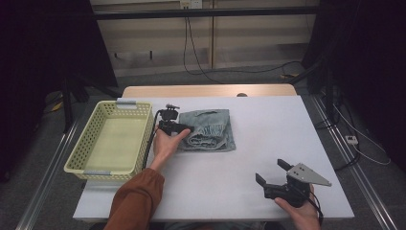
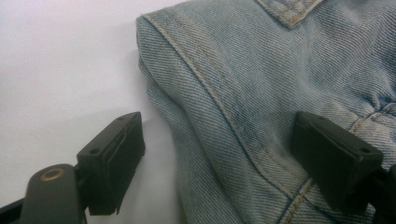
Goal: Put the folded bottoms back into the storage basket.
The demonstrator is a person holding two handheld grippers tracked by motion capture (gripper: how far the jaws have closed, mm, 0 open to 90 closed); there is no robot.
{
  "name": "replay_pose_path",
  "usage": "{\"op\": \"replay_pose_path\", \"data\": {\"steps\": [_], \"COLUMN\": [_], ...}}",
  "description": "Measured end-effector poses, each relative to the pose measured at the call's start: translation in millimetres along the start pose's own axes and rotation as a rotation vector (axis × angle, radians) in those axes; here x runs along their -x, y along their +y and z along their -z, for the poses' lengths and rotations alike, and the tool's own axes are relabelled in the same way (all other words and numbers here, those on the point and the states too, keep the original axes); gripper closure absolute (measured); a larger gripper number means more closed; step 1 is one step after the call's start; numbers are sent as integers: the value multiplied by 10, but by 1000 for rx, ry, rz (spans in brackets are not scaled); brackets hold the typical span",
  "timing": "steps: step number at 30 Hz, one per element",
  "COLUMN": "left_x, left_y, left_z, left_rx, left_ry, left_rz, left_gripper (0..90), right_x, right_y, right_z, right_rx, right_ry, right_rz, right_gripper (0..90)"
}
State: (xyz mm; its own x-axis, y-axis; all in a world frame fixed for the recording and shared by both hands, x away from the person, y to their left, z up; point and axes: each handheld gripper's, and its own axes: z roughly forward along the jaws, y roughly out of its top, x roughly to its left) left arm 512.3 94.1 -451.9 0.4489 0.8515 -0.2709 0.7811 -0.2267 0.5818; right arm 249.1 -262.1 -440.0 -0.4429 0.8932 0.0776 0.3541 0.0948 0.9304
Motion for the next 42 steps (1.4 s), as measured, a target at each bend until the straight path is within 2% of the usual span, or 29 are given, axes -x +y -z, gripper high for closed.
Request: {"op": "replay_pose_path", "data": {"steps": [1,2,3,10,12,13,18,19,20,25,31,37,38,42], "left_x": [10,17,13,36,43,49,62,49,39,60,75,103,121,154], "left_y": [3,4,4,-5,-2,-8,-8,-9,-19,-6,5,42,62,97], "left_z": [6,8,13,14,11,8,12,20,25,72,146,222,262,327], "left_rx": [-8,-11,-23,-41,-49,-48,-48,-39,-18,4,50,91,99,129], "left_ry": [-12,-24,-68,-105,-123,-128,-124,-132,-135,-137,-155,-169,-174,-177], "left_rz": [3,6,12,9,13,13,2,1,-1,-19,-15,-33,-51,-58], "left_gripper": [257,257,352,441,500,561,639,692,704,729,739,743,743,744], "right_x": [-2,-2,-7,-11,-10,-10,-17,-15,-18,-3,-10,-3,-4,-5], "right_y": [2,2,3,1,1,2,5,4,5,2,-1,-4,-4,-4], "right_z": [1,1,-6,-18,-20,-22,-36,-36,-33,-23,-11,-11,-10,-9], "right_rx": [2,2,2,-6,-4,-6,-4,-6,-4,-4,-1,-2,-2,0], "right_ry": [0,0,2,3,0,3,6,9,7,5,2,1,1,3], "right_rz": [2,2,2,11,3,8,9,12,7,-7,-3,-4,-4,-5], "right_gripper": [62,62,62,62,62,63,63,63,63,63,64,65,65,64]}}
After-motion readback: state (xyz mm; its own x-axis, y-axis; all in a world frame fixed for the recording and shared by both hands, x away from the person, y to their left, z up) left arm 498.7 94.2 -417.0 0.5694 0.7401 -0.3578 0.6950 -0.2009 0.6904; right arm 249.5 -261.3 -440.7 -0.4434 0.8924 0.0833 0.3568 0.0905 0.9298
